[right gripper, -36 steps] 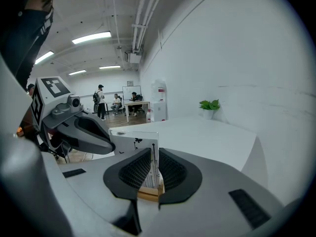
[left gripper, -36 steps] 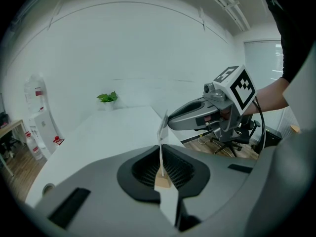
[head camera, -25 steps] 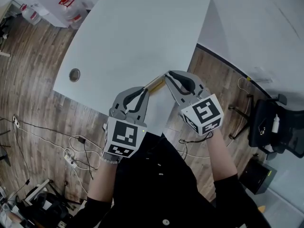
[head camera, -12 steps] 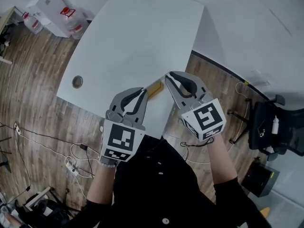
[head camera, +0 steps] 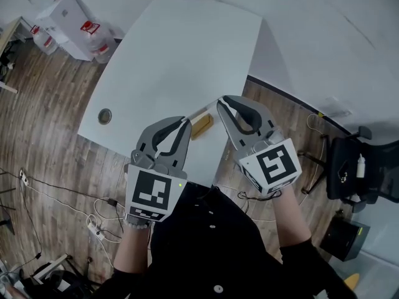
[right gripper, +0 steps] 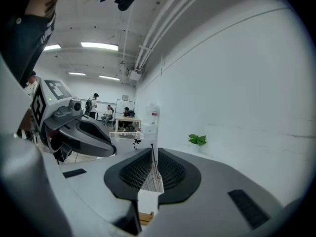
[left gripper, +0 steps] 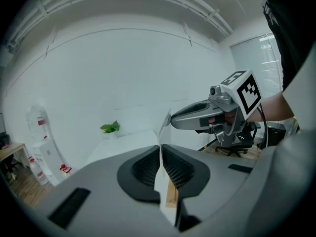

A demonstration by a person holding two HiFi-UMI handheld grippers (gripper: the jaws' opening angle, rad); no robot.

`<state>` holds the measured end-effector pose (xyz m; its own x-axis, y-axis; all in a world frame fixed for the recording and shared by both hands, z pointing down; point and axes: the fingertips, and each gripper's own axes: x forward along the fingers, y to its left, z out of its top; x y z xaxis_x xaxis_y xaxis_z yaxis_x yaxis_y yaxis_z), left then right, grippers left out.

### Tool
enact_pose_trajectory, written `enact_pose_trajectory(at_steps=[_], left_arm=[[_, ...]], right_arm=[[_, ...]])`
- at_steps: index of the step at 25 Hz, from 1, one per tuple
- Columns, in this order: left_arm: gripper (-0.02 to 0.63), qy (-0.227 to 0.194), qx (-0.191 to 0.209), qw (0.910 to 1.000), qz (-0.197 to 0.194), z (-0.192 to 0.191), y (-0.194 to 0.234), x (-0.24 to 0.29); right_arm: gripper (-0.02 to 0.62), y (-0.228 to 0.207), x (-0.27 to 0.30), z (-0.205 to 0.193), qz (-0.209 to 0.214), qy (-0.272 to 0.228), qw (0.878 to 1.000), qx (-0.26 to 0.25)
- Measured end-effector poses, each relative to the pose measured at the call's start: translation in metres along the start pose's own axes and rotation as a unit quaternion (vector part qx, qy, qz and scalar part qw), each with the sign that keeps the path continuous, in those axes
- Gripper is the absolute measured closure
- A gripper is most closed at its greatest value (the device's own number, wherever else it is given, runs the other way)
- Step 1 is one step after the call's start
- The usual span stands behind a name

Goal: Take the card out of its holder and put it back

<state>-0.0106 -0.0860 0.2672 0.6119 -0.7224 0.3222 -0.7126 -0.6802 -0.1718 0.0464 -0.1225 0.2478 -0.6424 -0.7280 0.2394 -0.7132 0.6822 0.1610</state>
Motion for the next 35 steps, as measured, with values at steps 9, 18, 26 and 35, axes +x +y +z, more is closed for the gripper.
enact_pose_trajectory(at_steps=[9,18,26,35], left_arm=[[0.578,-0.013,-0.010,0.9996,0.024,0.029,0.005,-0.014],[0.578,-0.020,0.000,0.9996,0.021,0.033,0.004,-0.017],[0.578,-0.016,-0.009,0.9996,0.024,0.031,0.004,-0.018],[0.578,-0.016,0.001,0.9997,0.018,0.029,0.002,-0.017]], right_arm=[[0.529,-0.003,-0.013,0.028,-0.015,-0.026,1.000,-0.002],[0.531,-0.002,-0.017,0.033,-0.016,-0.032,0.999,-0.005],[0.531,-0.001,-0.018,0.032,-0.012,-0.030,0.999,-0.009],[0.531,0.000,-0.019,0.029,-0.009,-0.026,1.000,-0.010]])
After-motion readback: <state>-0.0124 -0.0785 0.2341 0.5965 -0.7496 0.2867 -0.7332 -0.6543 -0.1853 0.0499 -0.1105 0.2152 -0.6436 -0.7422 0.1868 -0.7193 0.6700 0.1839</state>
